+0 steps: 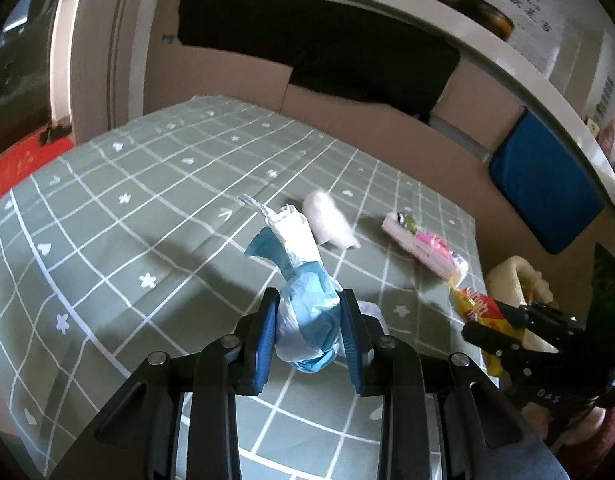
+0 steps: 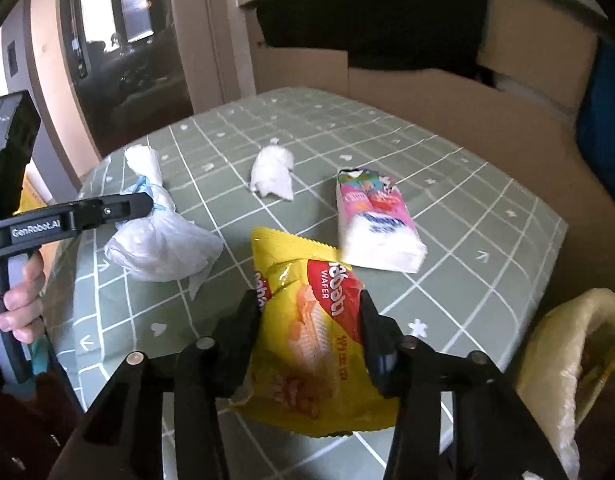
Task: Collect trash
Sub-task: 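Grasp the blue-white tissue bundle with the left gripper while the right gripper grasps the yellow wafer bag, then carry the tissue bundle and wafer bag over the bin and open both grippers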
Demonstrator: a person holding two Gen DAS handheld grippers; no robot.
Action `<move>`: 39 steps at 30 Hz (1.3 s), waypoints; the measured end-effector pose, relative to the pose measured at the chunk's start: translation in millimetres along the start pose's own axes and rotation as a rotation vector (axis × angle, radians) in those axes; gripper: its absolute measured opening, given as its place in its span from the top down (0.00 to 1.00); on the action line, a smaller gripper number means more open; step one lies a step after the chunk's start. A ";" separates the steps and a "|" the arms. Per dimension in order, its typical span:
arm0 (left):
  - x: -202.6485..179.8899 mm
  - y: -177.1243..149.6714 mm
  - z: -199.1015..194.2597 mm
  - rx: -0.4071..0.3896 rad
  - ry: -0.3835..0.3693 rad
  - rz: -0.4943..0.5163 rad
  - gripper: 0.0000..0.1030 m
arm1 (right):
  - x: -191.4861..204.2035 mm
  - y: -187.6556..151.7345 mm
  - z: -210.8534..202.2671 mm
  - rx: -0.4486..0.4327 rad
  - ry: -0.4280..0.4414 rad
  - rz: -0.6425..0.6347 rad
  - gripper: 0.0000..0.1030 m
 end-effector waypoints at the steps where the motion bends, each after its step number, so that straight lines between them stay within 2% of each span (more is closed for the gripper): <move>1: -3.6 0.8 -1.6 -0.005 0.001 0.008 0.70 | -1.9 -0.5 -4.8 -0.010 -0.004 0.007 0.60; 6: -22.2 5.8 -12.4 -0.036 0.003 0.044 0.70 | -13.2 -3.3 -26.7 -0.053 -0.008 0.050 0.67; 14: -67.4 19.3 -32.0 -0.099 -0.009 0.137 0.70 | -33.1 0.1 -63.6 -0.138 -0.033 0.093 0.70; 20: -134.6 40.2 -53.2 -0.183 -0.048 0.264 0.70 | -54.0 6.8 -112.4 -0.241 -0.106 0.109 0.70; 28: -247.8 54.1 -74.7 -0.258 -0.153 0.438 0.70 | -106.8 0.9 -195.3 -0.370 -0.259 0.164 0.70; 32: -295.1 52.9 -75.3 -0.267 -0.193 0.502 0.70 | -137.8 -13.2 -232.3 -0.418 -0.324 0.221 0.70; 39: -351.8 32.0 -61.7 -0.242 -0.244 0.565 0.70 | -185.2 -47.7 -276.4 -0.478 -0.406 0.330 0.70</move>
Point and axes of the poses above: each gripper's, at about its wrist camera, not at the fingertips, and z roughly the way its jaws point, x to its left, y to its top, the point moved 9 cm from there along z, roughly the way its jaws point, and after that the axes turned 7 degrees about x, right-handed, at the moved point
